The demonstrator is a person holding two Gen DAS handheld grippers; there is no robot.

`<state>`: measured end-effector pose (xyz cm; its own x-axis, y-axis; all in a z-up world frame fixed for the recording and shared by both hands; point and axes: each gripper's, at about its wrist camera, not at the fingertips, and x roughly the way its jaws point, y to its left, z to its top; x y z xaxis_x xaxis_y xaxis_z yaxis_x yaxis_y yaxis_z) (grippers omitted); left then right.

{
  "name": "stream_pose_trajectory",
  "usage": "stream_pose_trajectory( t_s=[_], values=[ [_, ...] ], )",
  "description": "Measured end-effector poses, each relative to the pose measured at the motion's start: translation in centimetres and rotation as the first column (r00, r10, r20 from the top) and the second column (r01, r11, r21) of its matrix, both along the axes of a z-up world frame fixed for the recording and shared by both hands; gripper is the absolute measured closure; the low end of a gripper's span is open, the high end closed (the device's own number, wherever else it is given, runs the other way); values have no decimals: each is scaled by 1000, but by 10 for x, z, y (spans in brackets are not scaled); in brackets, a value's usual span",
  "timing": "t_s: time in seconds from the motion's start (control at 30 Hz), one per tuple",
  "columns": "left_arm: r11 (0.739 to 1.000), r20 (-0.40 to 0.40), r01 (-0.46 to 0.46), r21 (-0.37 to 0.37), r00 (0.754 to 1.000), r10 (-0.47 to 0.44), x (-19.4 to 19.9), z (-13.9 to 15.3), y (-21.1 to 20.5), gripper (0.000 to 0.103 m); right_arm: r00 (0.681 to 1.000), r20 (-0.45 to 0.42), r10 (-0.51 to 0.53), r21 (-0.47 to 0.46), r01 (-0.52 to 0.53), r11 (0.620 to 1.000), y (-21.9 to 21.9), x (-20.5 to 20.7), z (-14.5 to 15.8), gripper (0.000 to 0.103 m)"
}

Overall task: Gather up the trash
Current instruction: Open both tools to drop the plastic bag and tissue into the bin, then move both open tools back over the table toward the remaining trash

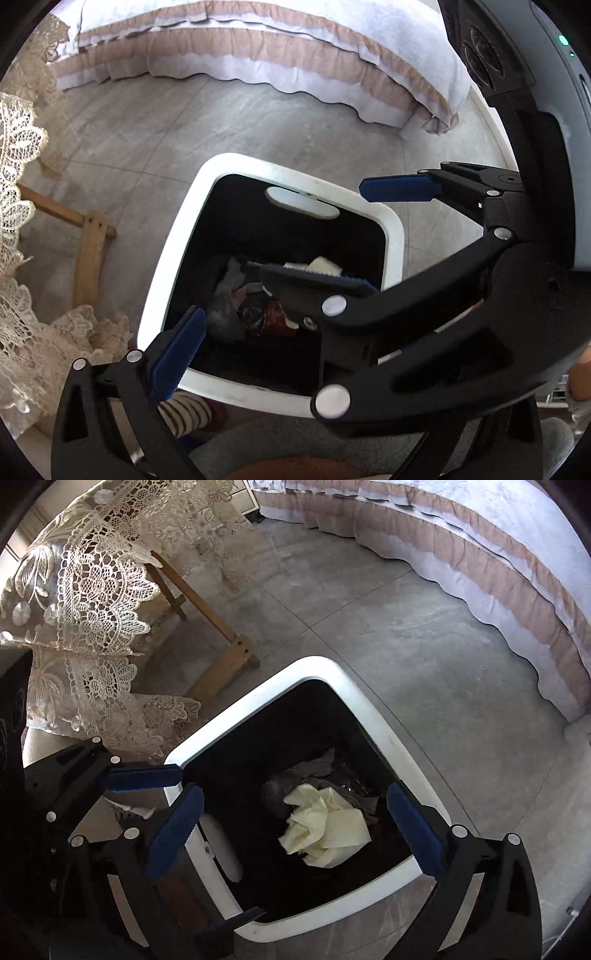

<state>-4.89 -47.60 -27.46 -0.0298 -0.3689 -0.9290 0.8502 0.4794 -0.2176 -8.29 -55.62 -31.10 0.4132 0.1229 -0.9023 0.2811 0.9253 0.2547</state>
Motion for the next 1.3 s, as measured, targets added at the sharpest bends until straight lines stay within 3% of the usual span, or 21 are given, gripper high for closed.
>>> stream_pose_trajectory(
  t_s=[0.33,0.5,0.7,0.87,1.07,1.3],
  values=[
    [999,15,-46,-25,999,47,14,4,4,5,998,51,-42,-25,43,999,-9,-2,14,4],
    [996,72,-64,-69,995,69,16,29,14,5,995,97,-37,-42,41,998,-5,-3,33,4],
    [982,155,-99,-163,980,124,17,75,33,5,975,221,-25,-86,45,995,4,-6,76,4],
    [968,253,-111,-224,953,168,11,108,49,5,946,322,21,-123,20,992,18,-7,111,4],
    [939,287,-149,-311,927,242,12,137,79,5,900,431,66,-147,-2,989,35,-9,147,4],
    [908,390,-191,-374,856,340,16,169,115,5,842,519,147,-186,-56,981,68,-2,186,4]
  ],
)
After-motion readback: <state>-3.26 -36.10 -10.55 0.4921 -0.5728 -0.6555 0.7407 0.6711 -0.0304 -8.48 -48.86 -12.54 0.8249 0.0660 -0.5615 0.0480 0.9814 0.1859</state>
